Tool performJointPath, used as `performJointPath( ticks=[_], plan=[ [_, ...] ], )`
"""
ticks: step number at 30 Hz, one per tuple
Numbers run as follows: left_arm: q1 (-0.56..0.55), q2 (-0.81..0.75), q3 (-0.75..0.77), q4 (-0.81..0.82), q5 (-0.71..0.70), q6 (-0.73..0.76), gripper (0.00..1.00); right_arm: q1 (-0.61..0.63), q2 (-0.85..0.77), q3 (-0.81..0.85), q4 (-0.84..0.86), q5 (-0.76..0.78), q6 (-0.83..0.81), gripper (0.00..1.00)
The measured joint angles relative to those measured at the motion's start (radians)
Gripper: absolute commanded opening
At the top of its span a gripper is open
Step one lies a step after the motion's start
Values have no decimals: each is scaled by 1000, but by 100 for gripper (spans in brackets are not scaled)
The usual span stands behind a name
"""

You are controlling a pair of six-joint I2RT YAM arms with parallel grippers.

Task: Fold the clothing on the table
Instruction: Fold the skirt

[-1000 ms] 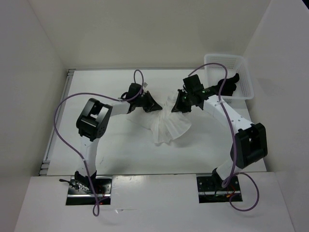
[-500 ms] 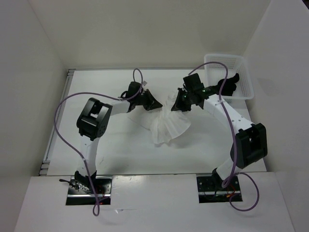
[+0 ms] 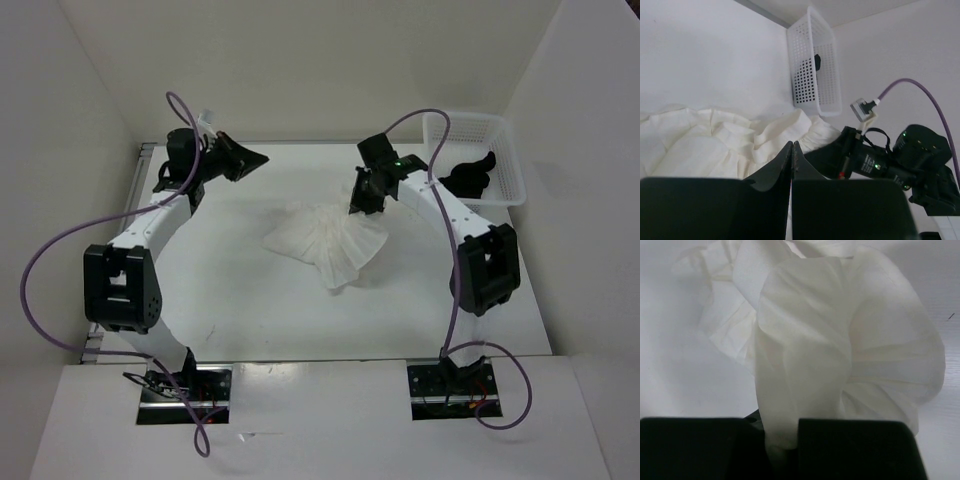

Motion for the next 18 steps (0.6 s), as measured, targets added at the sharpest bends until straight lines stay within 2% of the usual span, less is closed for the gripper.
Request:
performJointPath(
  ticks=[7, 11, 18],
  plan=[
    [56, -47, -116, -40, 44, 10, 3, 101, 171, 186, -163, 211, 14, 0],
    [83, -47, -132, -82, 56, 31, 3, 174, 276, 353, -277, 340, 31, 0],
    [116, -86, -146, -111, 71, 61, 3, 276, 462, 658, -431, 469, 49, 0]
  ],
)
